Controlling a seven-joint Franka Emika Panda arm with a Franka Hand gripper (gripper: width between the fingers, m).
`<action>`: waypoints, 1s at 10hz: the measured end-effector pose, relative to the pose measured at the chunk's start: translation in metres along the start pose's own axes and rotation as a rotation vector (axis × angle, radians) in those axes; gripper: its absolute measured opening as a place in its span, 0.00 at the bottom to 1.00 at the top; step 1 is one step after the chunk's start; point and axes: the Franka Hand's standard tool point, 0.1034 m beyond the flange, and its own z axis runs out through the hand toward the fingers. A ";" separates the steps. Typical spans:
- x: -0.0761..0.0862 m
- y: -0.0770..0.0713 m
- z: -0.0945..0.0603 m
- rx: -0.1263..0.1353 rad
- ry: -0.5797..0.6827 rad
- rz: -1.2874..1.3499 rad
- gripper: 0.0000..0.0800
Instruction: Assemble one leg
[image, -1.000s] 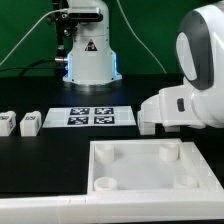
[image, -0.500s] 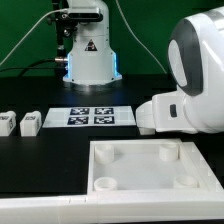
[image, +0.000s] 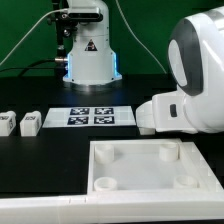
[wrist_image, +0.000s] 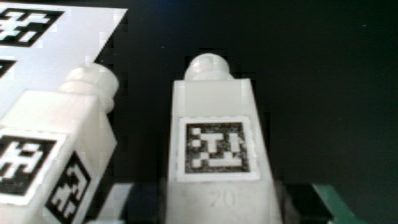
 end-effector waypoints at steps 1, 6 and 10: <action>0.000 0.000 0.000 0.000 0.000 0.000 0.36; 0.000 0.000 0.000 0.000 0.000 0.000 0.36; -0.053 0.025 -0.065 0.018 0.054 -0.012 0.36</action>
Offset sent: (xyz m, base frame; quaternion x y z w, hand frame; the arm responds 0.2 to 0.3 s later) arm 0.0000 0.0000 0.0000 0.0000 0.0000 0.0000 1.0000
